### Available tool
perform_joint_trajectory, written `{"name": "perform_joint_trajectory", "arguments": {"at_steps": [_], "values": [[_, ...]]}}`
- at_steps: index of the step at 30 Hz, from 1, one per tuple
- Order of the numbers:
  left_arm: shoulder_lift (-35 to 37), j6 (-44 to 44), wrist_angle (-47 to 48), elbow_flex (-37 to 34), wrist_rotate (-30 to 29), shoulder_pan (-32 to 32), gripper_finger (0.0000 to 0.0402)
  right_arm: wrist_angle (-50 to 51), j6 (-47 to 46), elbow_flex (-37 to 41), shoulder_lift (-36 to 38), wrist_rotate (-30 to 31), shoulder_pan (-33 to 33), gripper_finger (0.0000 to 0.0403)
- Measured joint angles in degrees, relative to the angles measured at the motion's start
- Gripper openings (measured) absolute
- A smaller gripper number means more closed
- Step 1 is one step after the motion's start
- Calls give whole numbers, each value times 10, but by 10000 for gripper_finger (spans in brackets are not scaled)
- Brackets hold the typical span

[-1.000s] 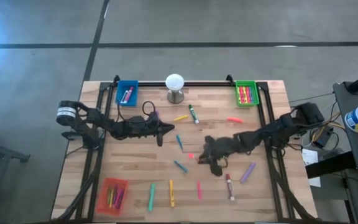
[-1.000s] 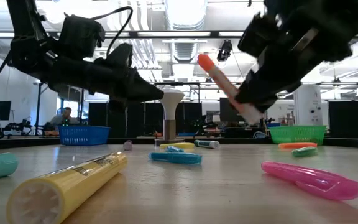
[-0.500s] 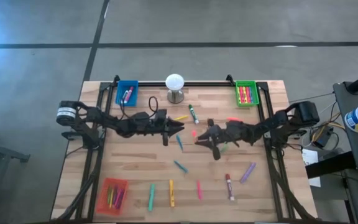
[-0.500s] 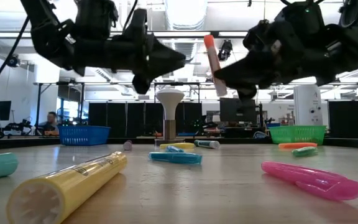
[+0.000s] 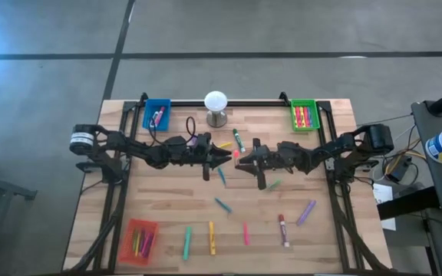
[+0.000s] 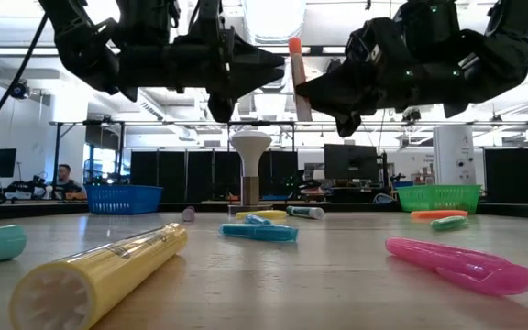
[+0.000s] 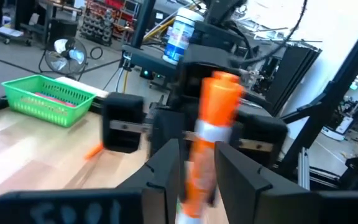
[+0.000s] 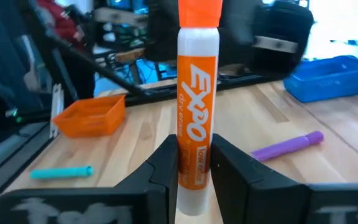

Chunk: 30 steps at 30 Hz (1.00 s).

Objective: Pick & Place Markers
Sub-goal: Put the orange marker pen into the blue bin

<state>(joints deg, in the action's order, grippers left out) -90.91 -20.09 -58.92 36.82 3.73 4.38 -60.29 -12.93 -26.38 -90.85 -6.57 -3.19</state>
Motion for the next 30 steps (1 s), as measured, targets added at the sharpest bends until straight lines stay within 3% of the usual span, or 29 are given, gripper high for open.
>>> {"name": "perform_joint_trajectory", "arguments": {"at_steps": [11,22,30], "values": [[0,11,65,36,-5,-7,97,6,-25,-11,0,-15,-12,70],[0,31,67,69,-8,-7,96,27,1,-14,0,-27,-12,70],[0,24,72,72,-9,-7,54,27,-7,-14,0,-30,-11,92]]}}
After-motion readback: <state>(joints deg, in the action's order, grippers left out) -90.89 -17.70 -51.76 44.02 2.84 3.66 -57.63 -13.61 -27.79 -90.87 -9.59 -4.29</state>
